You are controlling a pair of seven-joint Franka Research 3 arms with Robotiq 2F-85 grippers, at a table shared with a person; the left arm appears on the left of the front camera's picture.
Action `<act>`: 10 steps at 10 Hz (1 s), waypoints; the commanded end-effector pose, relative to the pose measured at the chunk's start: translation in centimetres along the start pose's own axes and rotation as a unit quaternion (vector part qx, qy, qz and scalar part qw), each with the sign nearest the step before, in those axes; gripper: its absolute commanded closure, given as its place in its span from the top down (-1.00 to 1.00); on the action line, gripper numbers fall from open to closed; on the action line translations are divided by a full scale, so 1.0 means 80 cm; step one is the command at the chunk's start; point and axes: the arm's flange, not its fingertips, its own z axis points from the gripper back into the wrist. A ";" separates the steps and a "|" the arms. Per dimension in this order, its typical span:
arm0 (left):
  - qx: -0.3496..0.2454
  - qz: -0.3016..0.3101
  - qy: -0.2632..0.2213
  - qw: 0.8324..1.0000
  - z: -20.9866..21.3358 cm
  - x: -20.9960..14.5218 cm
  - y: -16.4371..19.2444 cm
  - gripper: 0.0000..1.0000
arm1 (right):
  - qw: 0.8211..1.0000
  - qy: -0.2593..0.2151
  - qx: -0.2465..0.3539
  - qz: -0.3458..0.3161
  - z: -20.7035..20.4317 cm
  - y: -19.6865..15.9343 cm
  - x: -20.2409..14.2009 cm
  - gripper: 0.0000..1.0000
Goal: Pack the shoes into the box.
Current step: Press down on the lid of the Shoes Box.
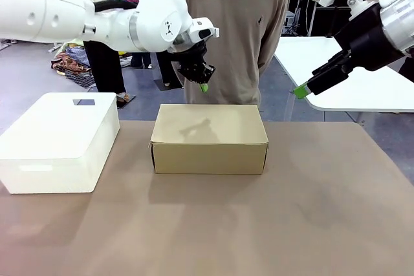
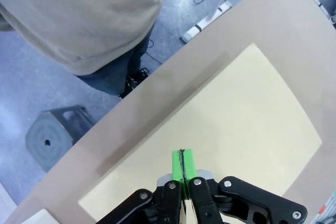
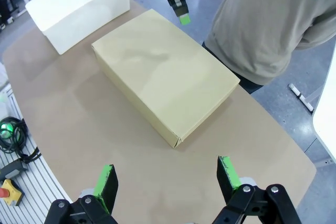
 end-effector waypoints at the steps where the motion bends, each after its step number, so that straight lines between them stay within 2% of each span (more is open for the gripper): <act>1: 0.012 0.008 0.010 1.000 0.007 -0.025 -0.005 -1.00 | 1.000 -0.002 -0.007 -0.010 -0.003 0.002 -0.001 1.00; 2: 0.008 -0.005 0.025 1.000 0.015 -0.028 0.001 -1.00 | 1.000 -0.002 -0.007 -0.010 -0.003 0.002 -0.001 1.00; 3: 0.002 -0.001 0.000 1.000 0.011 -0.003 -0.004 -1.00 | 1.000 -0.002 -0.007 -0.010 -0.003 0.002 -0.001 1.00; 10: 0.002 -0.001 0.000 1.000 0.011 -0.003 -0.004 -1.00 | 1.000 -0.002 -0.007 -0.010 -0.003 0.002 -0.001 1.00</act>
